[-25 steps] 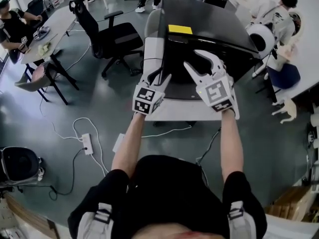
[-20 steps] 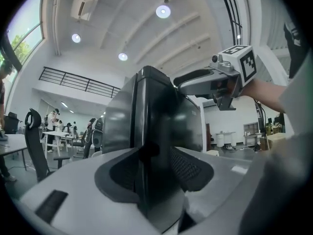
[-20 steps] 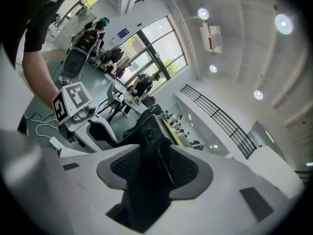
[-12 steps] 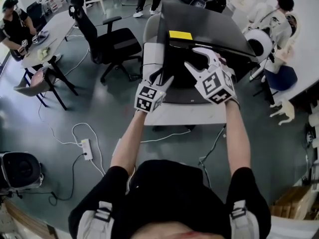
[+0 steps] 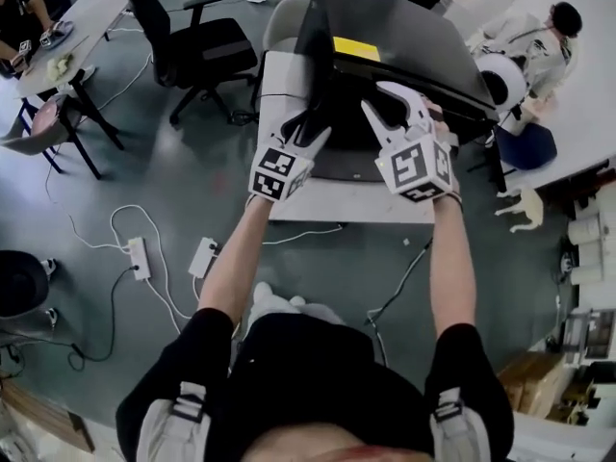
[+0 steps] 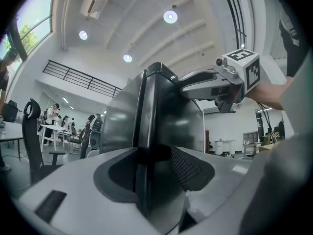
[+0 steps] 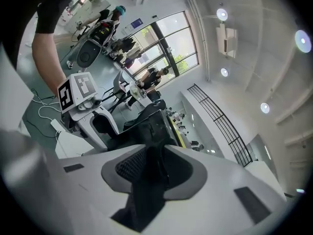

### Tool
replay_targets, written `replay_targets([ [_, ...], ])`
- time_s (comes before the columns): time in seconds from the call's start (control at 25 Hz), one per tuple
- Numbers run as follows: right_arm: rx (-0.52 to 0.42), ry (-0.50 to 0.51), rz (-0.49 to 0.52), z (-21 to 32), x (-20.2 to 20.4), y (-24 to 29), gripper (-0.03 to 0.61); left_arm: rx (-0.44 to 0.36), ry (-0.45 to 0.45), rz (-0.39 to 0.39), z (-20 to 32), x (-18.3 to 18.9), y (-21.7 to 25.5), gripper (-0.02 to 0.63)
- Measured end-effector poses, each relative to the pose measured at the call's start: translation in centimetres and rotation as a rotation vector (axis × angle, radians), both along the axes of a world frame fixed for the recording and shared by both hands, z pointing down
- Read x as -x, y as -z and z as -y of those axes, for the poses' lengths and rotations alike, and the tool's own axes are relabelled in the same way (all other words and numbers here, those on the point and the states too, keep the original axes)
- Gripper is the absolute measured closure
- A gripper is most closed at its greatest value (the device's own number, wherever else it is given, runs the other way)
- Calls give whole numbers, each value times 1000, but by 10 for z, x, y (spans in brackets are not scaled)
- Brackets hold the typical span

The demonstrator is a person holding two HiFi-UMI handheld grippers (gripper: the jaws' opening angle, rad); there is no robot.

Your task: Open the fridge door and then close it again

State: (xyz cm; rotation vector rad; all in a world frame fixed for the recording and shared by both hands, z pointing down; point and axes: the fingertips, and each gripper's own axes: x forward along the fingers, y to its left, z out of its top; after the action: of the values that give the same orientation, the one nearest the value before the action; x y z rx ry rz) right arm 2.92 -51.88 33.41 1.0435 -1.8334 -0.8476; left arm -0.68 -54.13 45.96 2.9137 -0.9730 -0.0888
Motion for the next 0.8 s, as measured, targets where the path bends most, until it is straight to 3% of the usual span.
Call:
replay_targets([
  [0.36,-25,4,-16,-3,1,-5,489,36,27,2,-4,0,-4,417],
  [0.64,-55,20,-11,-4,-2,-8,491,95,124,-12,-8,-1,-7,416],
  [0.8,-64,34,-15,-1,-5,-9,496,116,162,28,-11,-5,-12,416],
])
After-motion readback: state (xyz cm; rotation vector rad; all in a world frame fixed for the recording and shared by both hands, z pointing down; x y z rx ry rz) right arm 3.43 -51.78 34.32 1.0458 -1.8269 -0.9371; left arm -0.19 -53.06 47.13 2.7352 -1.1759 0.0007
